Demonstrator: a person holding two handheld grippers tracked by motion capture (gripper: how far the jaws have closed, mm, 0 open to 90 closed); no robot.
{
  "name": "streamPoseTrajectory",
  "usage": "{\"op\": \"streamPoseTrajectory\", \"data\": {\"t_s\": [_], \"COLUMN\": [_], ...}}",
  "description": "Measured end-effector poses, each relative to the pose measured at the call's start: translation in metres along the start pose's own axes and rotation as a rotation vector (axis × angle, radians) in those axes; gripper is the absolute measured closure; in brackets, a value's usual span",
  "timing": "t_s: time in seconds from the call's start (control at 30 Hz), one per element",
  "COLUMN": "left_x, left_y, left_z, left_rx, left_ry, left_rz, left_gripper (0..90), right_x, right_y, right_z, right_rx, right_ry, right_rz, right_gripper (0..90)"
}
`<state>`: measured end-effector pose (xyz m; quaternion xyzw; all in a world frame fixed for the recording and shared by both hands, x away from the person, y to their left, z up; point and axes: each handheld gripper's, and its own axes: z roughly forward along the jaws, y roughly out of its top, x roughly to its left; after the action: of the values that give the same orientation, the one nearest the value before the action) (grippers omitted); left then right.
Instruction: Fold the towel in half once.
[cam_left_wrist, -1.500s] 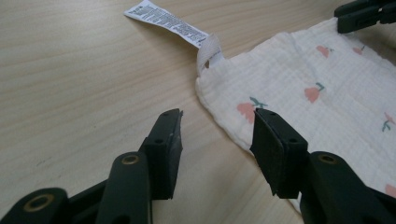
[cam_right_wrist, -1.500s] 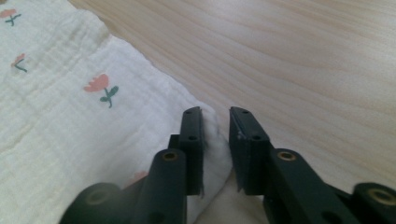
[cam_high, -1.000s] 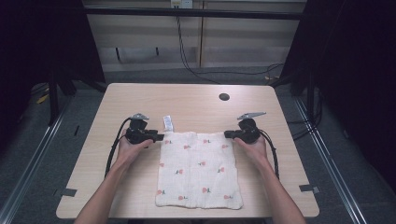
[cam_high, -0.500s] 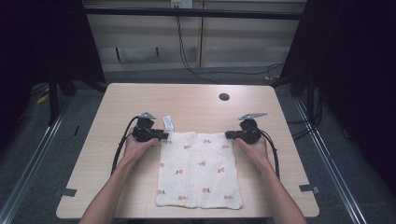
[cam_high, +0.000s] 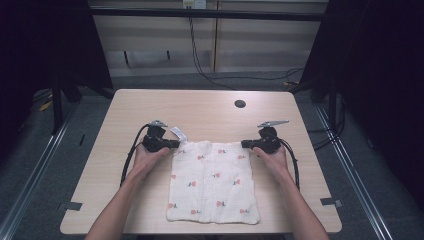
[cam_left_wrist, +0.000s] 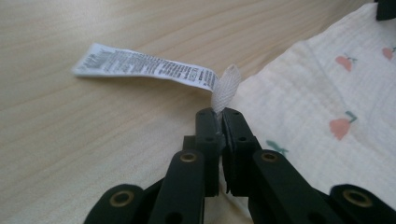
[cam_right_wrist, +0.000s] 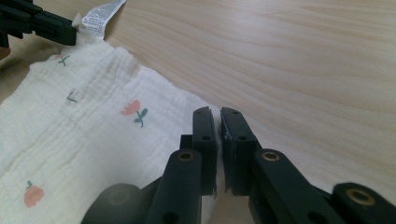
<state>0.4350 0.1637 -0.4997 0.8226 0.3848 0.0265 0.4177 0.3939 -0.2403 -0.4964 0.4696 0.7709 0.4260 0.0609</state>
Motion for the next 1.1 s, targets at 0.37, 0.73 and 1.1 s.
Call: {"op": "streamPoseTrajectory", "data": {"t_s": [0.37, 0.73, 1.1], "left_x": [-0.009, -0.012, -0.014], "left_y": [0.009, 0.028, 0.017], "left_z": [-0.021, -0.043, -0.035], "left_rx": [-0.026, -0.079, -0.103], "left_ry": [-0.036, -0.029, -0.044], "left_rz": [0.034, 0.060, 0.046], "left_gripper": [86.9, 87.1, 87.1], "right_x": [0.000, -0.005, -0.002], "right_y": [0.012, 0.027, 0.032], "right_z": [-0.016, -0.033, -0.034], "right_rx": [-0.024, -0.062, -0.065], "right_ry": [0.010, -0.011, -0.013], "right_rz": [-0.004, -0.002, -0.038], "right_gripper": [86.2, 87.0, 87.1]}}
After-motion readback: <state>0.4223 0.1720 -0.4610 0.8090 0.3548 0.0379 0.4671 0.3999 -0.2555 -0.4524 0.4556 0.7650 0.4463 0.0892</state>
